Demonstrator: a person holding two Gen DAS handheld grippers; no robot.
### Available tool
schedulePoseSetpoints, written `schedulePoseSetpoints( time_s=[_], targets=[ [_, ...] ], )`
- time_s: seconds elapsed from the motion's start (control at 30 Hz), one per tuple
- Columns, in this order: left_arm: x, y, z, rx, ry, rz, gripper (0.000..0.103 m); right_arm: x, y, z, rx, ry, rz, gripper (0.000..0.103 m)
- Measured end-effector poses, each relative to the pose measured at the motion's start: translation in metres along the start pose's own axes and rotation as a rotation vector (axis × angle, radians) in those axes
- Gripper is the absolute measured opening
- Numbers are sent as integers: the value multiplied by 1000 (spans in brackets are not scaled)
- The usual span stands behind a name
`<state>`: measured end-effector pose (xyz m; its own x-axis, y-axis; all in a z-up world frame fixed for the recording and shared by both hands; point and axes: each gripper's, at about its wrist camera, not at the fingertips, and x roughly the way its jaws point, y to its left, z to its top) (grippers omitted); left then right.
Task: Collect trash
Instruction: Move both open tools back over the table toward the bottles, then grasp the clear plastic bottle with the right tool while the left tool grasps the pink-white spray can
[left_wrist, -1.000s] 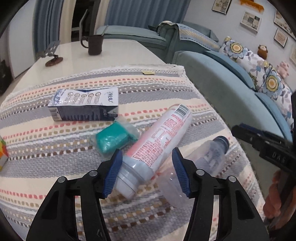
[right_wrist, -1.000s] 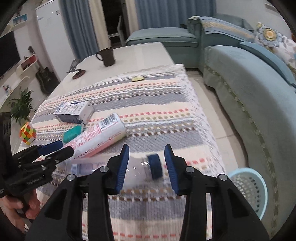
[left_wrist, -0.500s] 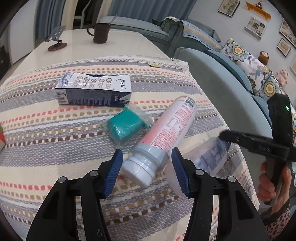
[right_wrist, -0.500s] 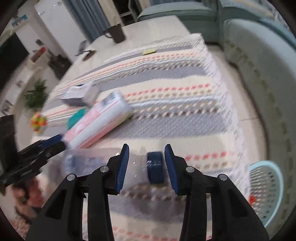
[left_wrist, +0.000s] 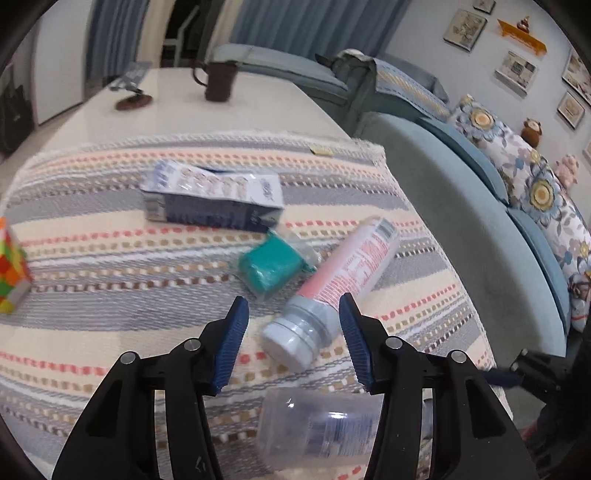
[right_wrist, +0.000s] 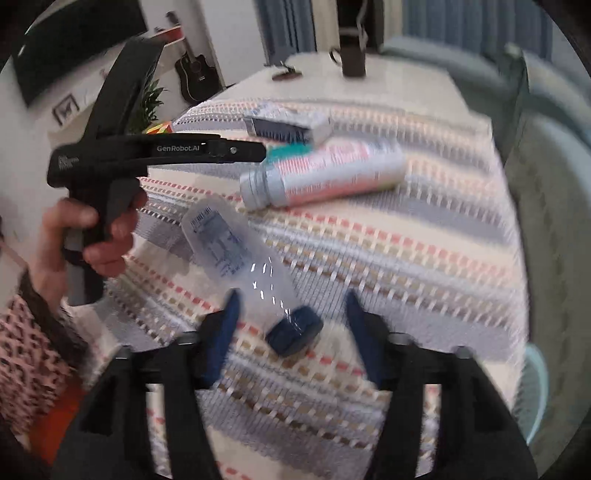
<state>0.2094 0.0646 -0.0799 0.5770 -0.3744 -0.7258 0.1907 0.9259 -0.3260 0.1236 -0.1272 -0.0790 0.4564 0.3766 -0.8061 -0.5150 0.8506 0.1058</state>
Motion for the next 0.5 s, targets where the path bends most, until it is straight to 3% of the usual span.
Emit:
schedulePoseSetpoints(
  time_s=[0.1, 0.17, 0.37, 0.5],
  targets=[
    [-23, 6, -4, -51, -31, 13, 52, 8, 13, 16, -71, -5, 26, 67],
    [-39, 9, -9, -63, -59, 31, 56, 20, 24, 27, -116, -12, 43, 79],
    [-54, 28, -10, -96, -107, 110, 59, 57, 44, 38, -211, 31, 55, 79],
    [-52, 30, -3, -105, -124, 52, 59, 71, 47, 41, -212, 45, 75, 78]
  ],
)
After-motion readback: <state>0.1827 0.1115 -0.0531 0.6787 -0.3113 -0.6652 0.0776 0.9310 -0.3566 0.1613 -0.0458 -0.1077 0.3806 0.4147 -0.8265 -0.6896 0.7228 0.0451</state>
